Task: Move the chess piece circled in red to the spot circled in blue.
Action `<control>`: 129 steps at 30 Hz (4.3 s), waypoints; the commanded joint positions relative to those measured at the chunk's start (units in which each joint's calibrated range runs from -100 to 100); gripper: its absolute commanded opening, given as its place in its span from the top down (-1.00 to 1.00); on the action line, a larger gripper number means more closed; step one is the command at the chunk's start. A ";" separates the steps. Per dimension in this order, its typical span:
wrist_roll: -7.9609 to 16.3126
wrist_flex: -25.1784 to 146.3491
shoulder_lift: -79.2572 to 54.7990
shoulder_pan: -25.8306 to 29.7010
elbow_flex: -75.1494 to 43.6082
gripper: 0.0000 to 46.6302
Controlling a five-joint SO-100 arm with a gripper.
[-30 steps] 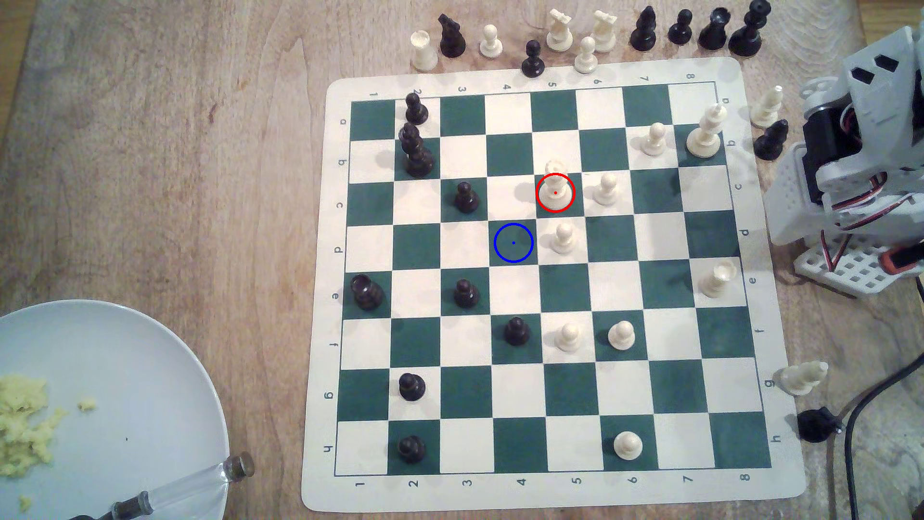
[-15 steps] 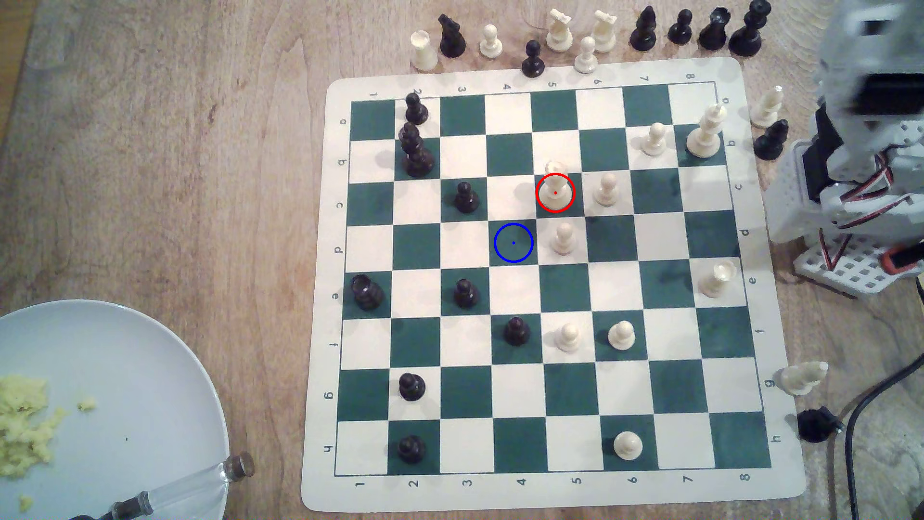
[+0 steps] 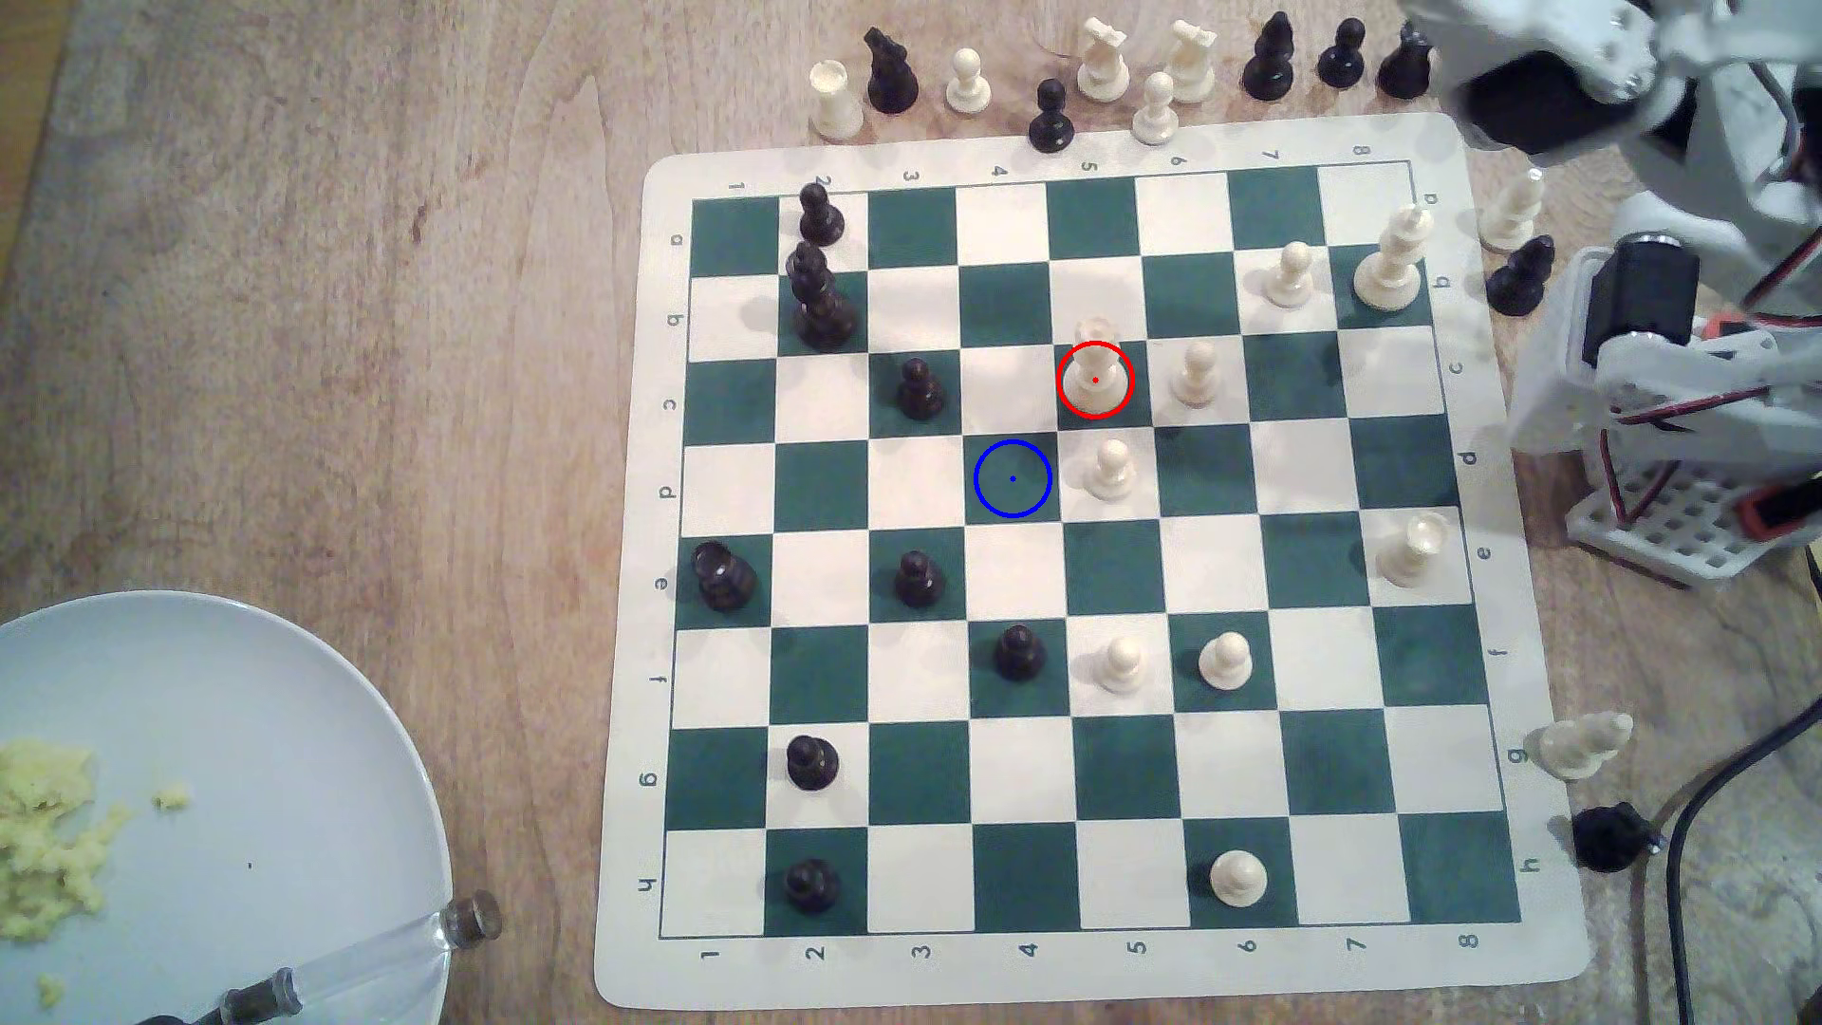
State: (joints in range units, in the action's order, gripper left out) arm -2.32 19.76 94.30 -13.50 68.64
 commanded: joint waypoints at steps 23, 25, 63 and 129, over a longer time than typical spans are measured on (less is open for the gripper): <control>7.28 49.28 -50.24 5.87 -42.53 0.28; 7.37 49.69 -51.86 6.50 -42.53 0.26; 7.81 43.30 -79.45 5.17 -42.80 0.25; 7.77 43.47 -81.57 6.73 -44.98 0.77</control>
State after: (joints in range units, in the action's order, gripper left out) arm 5.89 63.27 10.68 -6.93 29.15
